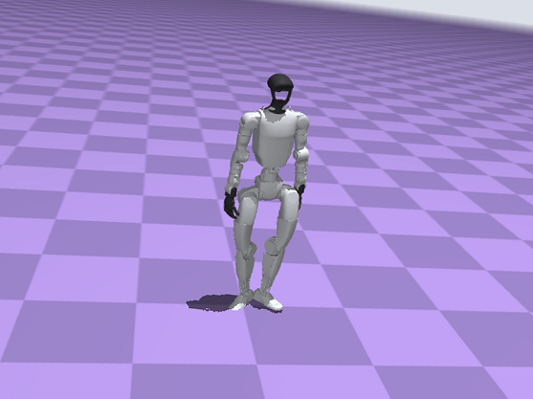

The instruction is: In place motions

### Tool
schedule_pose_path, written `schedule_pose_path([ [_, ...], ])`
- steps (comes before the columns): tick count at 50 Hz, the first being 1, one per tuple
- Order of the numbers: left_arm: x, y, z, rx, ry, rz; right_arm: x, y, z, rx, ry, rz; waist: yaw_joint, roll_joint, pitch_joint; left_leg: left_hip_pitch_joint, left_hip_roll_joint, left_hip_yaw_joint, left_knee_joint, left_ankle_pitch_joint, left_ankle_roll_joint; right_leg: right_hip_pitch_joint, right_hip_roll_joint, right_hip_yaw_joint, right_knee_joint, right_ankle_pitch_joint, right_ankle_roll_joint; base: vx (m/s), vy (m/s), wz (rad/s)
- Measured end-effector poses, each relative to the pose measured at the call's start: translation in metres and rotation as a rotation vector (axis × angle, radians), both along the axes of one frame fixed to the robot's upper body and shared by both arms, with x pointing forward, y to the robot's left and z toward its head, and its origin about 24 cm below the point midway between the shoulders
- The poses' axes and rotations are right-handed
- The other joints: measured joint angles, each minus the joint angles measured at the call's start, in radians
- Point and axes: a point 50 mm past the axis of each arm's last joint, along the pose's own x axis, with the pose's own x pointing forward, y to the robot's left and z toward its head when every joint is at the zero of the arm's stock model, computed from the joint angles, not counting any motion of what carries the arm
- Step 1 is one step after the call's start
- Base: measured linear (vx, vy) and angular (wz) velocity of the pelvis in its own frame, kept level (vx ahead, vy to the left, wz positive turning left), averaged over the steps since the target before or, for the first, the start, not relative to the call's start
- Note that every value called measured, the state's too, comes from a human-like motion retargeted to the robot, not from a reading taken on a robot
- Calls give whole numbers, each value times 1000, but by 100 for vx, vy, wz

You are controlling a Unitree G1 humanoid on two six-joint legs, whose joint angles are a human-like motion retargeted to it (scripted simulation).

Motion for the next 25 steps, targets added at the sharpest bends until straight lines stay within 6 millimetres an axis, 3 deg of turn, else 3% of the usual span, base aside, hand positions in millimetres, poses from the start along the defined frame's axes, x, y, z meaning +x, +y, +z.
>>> schedule_pose_path([
  [4,16,-3,0,-11,-47,-43,-10,-1,0,-6,34,-53,-1,16,-8,-15,0,-51,3,7,14,15,-14,-38,45,-13,-22,33,11,71],
  [7,31,-4,0,-25,-86,-91,-15,-2,1,-10,42,-96,-7,49,1,-27,18,-112,15,15,22,7,-40,27,146,-25,-64,31,11,104],
  [12,58,0,3,-25,-149,-158,-20,-2,1,-9,44,-108,-20,100,13,-48,53,-186,24,31,23,-137,-100,332,473,-79,-230,28,6,110],
  [14,65,4,5,-16,-162,-178,-22,2,0,-1,47,-110,-34,103,19,-58,52,-225,22,45,24,-191,-71,467,543,-101,-256,23,-4,150],
  [17,72,10,6,3,-172,-193,-21,9,-1,20,45,-114,-64,102,33,-74,46,-289,20,71,22,-248,23,655,566,-116,-224,16,-12,167],
  [21,73,20,8,26,-170,-186,-12,16,-2,38,20,-71,-86,85,43,-102,32,-350,24,95,11,-275,115,774,470,-164,-160,12,-15,134],
  [25,63,27,8,40,-137,-178,-1,16,-2,35,-16,-19,-100,47,54,-106,-21,-395,19,116,4,-265,169,916,277,-182,-32,12,-13,120],
])
